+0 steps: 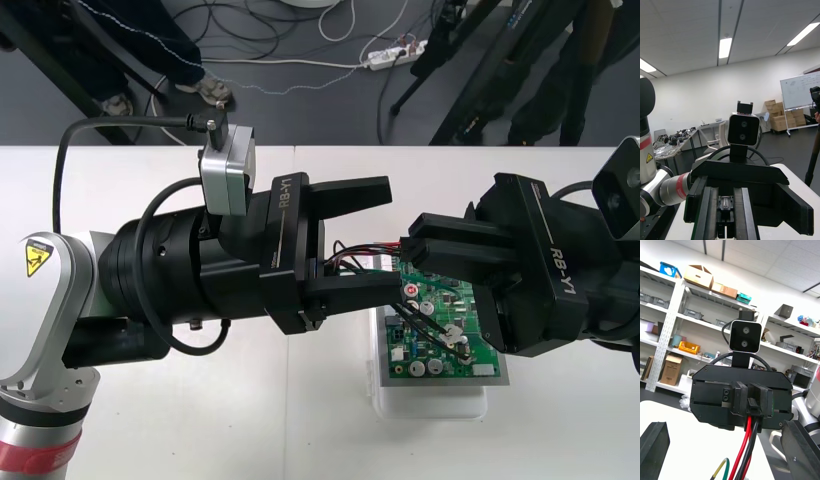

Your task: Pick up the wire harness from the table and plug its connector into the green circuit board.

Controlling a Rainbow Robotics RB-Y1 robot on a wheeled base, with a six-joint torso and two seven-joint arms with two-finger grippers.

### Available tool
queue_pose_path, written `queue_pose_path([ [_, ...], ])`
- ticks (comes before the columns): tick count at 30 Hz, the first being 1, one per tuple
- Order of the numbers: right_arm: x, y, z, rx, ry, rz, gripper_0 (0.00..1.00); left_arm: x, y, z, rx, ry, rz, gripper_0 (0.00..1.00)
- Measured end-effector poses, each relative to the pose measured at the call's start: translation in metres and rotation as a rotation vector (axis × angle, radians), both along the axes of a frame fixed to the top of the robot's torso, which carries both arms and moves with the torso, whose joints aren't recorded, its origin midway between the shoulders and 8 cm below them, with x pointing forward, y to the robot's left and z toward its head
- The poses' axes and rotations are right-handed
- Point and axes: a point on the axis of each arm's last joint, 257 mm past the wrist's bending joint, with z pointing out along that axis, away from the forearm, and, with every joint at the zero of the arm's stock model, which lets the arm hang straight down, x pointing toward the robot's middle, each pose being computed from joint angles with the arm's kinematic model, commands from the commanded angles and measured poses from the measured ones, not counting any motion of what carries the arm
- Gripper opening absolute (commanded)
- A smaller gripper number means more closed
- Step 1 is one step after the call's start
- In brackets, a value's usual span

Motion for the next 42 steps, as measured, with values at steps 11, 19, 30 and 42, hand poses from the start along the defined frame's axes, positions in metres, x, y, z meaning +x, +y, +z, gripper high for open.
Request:
queue_pose_path([
  [11,0.0006,-0.0002,-0.0002,0.004,0.002,-0.002,0.00,-0.0002,-0.0001,0.0004,-0.001,-0.001,-0.001,0.80],
  [19,0.0008,-0.0005,-0.0011,0.004,0.005,-0.003,0.00,-0.0020,0.0008,0.0035,-0.013,0.005,-0.010,0.78],
  [30,-0.0001,-0.0005,-0.0021,0.002,0.006,0.000,0.00,-0.0044,0.0009,0.0059,-0.024,0.011,-0.021,0.56],
  [42,0.0066,-0.0026,-0.0046,0.006,0.022,-0.014,0.00,-0.0095,0.0002,0.0076,-0.033,0.021,-0.042,0.00],
])
